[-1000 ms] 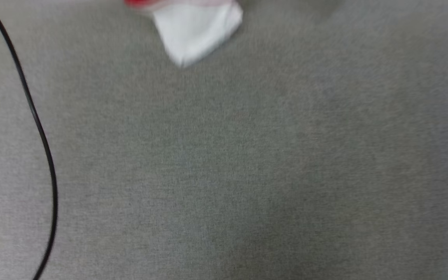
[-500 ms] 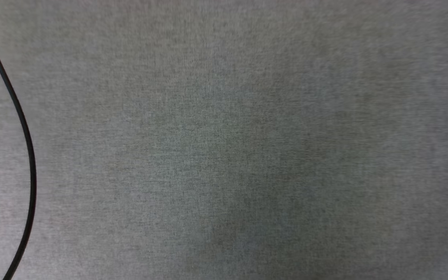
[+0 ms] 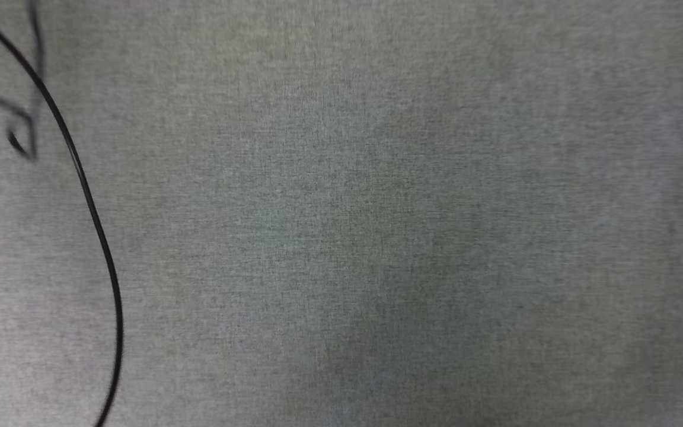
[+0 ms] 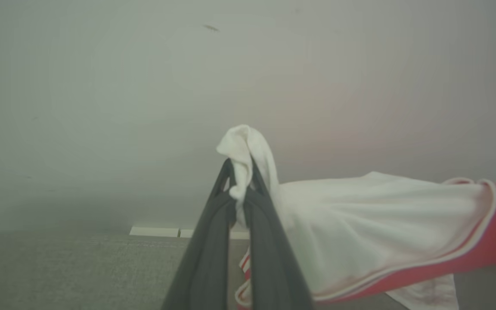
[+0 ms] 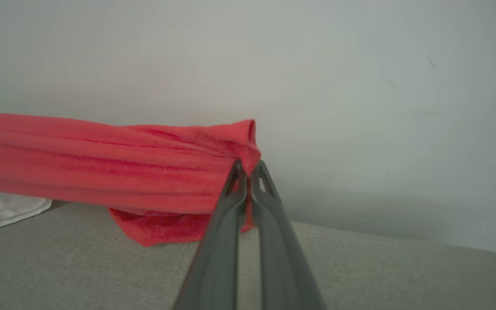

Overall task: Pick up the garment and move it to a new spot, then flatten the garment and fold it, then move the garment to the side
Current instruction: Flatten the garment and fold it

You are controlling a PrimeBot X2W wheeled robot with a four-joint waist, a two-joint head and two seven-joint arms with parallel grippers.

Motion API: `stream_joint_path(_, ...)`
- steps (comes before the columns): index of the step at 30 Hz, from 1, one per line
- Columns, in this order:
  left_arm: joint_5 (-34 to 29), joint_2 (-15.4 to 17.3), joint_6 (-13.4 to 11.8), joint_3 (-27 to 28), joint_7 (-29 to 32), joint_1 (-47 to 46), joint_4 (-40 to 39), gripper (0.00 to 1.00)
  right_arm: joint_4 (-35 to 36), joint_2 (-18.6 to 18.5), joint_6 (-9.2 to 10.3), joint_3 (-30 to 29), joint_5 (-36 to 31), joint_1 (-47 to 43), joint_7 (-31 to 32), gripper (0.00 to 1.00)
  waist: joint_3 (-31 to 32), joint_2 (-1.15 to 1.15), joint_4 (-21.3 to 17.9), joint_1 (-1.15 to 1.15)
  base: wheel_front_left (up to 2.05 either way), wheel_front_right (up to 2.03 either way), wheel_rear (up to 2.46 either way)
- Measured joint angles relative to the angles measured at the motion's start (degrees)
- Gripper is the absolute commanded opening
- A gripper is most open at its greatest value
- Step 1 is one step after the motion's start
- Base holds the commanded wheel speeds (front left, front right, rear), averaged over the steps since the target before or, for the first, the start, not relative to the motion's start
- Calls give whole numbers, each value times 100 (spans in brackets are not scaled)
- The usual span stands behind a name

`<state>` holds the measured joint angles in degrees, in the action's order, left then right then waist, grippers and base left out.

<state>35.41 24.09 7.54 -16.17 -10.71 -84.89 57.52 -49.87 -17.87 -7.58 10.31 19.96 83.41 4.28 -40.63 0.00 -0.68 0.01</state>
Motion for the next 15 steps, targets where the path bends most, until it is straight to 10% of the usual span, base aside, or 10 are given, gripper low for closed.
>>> stream_joint_path(15, 1198, 321, -14, -130, -387, 4208, -1691, 0, 972, -180, -12, 193, 1107, -3743, -427, 0, 1485, 0, -45, -2, 0, 0, 0)
